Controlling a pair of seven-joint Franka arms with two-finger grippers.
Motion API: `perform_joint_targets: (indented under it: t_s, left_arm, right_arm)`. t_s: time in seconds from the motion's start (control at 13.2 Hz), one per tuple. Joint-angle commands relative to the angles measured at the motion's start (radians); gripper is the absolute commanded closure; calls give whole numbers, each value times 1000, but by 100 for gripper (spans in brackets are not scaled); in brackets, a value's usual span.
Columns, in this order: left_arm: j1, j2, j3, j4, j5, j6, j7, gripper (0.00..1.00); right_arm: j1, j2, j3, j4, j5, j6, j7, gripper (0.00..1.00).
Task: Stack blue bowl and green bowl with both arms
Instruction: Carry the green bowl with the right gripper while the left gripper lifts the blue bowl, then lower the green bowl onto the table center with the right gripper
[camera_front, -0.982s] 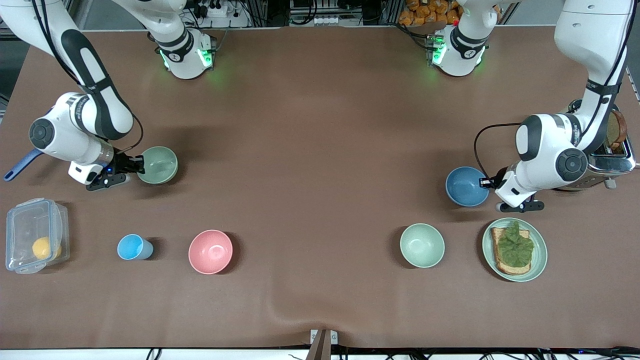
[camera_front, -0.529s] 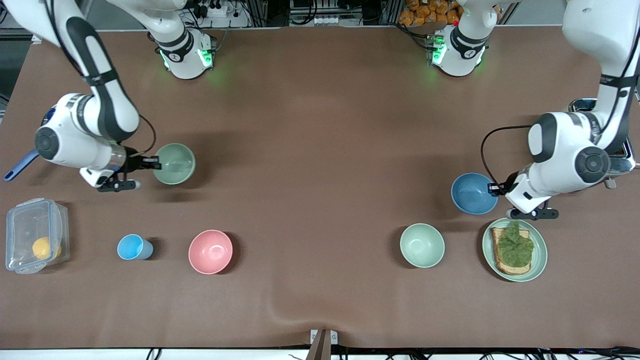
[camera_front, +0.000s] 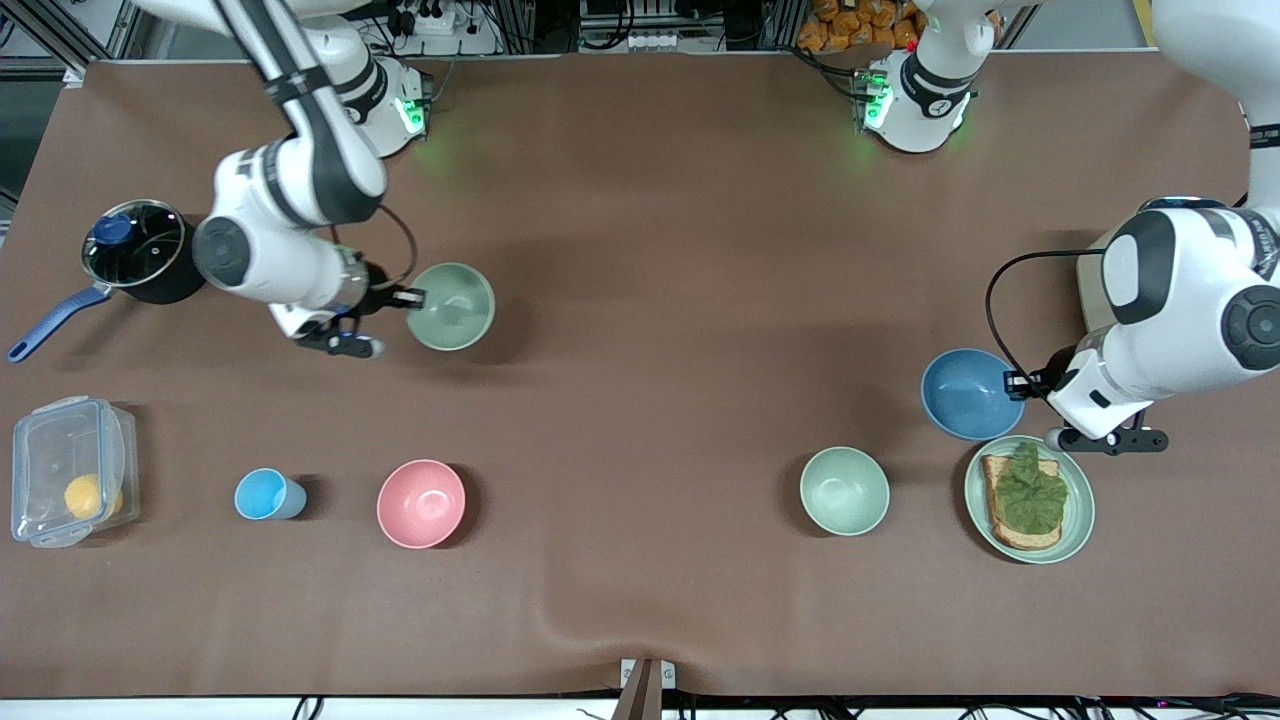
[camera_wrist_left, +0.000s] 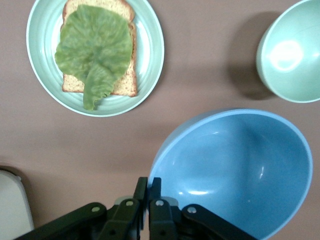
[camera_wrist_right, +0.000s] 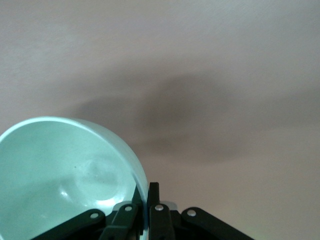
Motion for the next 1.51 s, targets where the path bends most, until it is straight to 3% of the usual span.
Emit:
perform_joint_targets:
  t_s: [0.0,0.38,0.6,1.13,1.44]
  left_arm:
    - [-16,32,-19,106,-1,-88,13,100]
    - [-51,68,-19,138,-29,-96,0,100]
    - [-53,73,-19,138,-66,-96,-8,100]
    - [-77,61,-24,142,-64,-96,-8,100]
    - [-80,62,-24,175,-67,-99,-10,100]
  right_arm:
    - [112,-16,-6,-14,20,69,163,100]
    - [388,47,-7,-13,22,328,483,100]
    - [499,119,-9,18,19,441,629,100]
    - [610,269,-12,55,17,637,757,100]
    - [637,311,-15,67,17,676,784,100]
